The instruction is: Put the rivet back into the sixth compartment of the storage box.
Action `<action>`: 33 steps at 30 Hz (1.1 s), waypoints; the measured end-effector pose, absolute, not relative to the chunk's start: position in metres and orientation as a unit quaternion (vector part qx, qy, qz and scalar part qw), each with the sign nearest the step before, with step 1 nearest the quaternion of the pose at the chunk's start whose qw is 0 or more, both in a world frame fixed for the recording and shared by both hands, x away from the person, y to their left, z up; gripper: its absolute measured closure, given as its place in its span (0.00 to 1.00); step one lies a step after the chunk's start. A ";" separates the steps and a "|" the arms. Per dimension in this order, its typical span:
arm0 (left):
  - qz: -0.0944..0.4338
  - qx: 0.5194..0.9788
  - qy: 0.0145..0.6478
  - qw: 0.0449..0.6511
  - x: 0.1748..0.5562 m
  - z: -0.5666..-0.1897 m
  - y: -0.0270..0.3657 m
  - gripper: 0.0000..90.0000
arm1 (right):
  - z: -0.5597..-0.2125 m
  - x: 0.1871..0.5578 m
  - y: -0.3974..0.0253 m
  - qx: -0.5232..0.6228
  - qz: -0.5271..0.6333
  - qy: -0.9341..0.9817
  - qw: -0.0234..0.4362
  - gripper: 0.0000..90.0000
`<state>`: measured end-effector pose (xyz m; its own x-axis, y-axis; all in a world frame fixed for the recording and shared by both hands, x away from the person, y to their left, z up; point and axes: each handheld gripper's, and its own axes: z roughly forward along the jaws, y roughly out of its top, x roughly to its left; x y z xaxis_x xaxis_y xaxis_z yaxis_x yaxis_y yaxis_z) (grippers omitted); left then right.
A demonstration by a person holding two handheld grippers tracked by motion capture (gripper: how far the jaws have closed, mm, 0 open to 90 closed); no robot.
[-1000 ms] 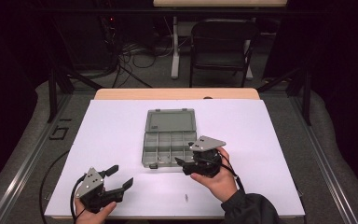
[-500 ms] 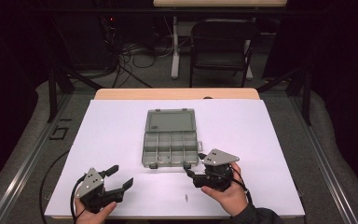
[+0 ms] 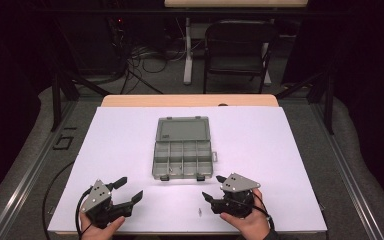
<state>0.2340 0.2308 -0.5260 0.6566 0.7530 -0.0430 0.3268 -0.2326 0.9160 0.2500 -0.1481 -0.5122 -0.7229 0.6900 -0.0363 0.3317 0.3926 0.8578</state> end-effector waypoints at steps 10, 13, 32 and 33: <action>0.211 0.754 0.358 0.509 0.234 -0.526 0.231 0.30 | -0.526 0.245 -0.144 0.307 0.444 0.822 0.182 0.46; 0.210 0.756 0.357 0.507 0.234 -0.526 0.231 0.30 | -0.533 0.245 -0.141 0.306 0.437 0.829 0.168 0.52; 0.209 0.756 0.356 0.507 0.234 -0.525 0.231 0.30 | -0.555 0.242 -0.123 0.290 0.414 0.857 0.102 0.71; 0.210 0.755 0.356 0.509 0.234 -0.526 0.231 0.30 | -0.555 0.241 -0.123 0.289 0.411 0.859 0.100 0.72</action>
<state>0.2338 0.2309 -0.5256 0.6584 0.7513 -0.0450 0.3237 -0.2287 0.9181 0.2415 -0.1226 -0.5552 -0.8130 0.5785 0.0656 0.4140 0.4952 0.7638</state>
